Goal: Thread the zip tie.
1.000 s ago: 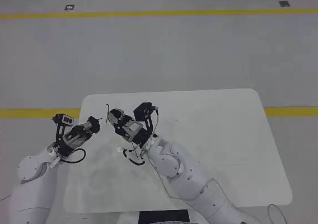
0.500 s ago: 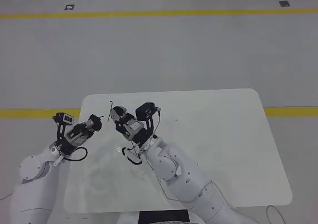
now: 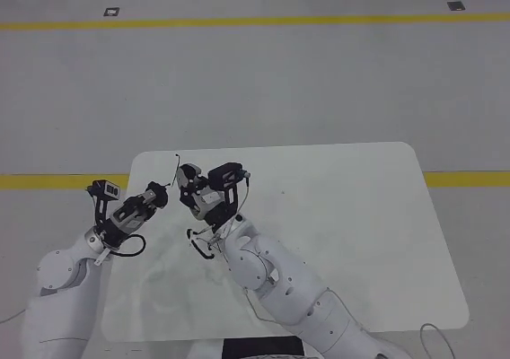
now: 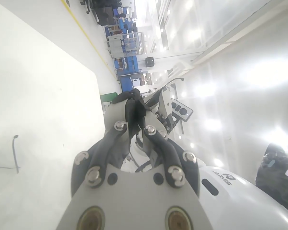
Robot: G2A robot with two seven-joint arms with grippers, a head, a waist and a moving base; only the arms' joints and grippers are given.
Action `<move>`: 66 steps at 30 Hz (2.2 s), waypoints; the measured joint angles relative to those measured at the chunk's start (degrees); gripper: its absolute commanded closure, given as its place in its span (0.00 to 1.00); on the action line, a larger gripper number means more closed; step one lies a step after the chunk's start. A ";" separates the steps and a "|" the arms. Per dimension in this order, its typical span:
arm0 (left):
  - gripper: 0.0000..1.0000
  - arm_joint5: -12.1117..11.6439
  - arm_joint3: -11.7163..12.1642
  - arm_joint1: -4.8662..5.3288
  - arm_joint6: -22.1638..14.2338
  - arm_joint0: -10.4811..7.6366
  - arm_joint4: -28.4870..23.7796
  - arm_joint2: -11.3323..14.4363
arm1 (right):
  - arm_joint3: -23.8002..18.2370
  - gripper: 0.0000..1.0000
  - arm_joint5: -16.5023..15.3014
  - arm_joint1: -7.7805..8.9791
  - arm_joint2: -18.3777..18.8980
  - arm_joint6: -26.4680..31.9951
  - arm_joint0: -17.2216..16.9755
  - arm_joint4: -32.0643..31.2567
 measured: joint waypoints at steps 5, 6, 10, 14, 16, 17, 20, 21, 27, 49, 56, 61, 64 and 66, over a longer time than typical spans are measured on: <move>1.00 0.06 -0.02 0.01 0.09 -0.03 0.01 0.05 | -0.03 1.00 -0.03 0.01 0.01 -0.01 -0.03 0.05; 1.00 0.21 -0.16 0.01 0.58 -0.05 0.17 0.23 | -0.08 1.00 0.01 0.01 0.05 -0.05 -0.11 0.08; 1.00 0.42 -0.74 0.11 2.40 0.14 0.52 0.94 | -0.16 1.00 1.80 -0.14 0.25 -1.01 -0.55 0.01; 1.00 0.31 -0.89 0.32 2.64 0.27 0.33 1.19 | 0.69 1.00 3.77 -0.64 -0.21 -2.48 -0.08 -0.15; 1.00 0.31 -0.90 0.33 2.64 0.27 0.35 1.19 | 1.15 1.00 4.08 -0.86 -0.37 -3.09 0.16 0.06; 1.00 0.31 -0.90 0.33 2.64 0.27 0.36 1.19 | 1.47 1.00 4.06 -0.98 -0.45 -3.36 0.32 0.30; 1.00 0.31 -0.90 0.33 2.64 0.27 0.36 1.19 | 2.58 1.00 3.21 -1.28 -0.50 -3.74 0.82 1.40; 1.00 0.31 -0.90 0.32 2.64 0.27 0.36 1.18 | 2.95 1.00 2.82 -1.37 -0.48 -3.79 1.00 1.80; 1.00 0.31 -0.89 0.32 2.64 0.27 0.36 1.18 | 5.22 1.00 0.72 -1.87 -0.25 -3.96 2.31 3.87; 1.00 0.31 -0.89 0.32 2.64 0.27 0.36 1.18 | 7.94 1.00 -0.39 -2.91 0.19 -4.54 3.13 4.29; 1.00 0.31 -0.89 0.32 2.64 0.27 0.36 1.18 | 7.14 1.00 -1.81 -2.80 0.63 -4.15 2.38 3.90; 1.00 0.31 -0.89 0.32 2.64 0.27 0.36 1.18 | 7.49 1.00 -1.86 -2.90 0.74 -3.50 2.37 4.00; 1.00 0.31 -0.89 0.32 2.64 0.27 0.36 1.18 | 7.77 1.00 -1.78 -2.99 0.79 -3.38 2.42 4.05; 1.00 0.31 -0.89 0.32 2.64 0.27 0.36 1.18 | 7.90 1.00 -1.70 -3.05 0.83 -3.32 2.44 4.05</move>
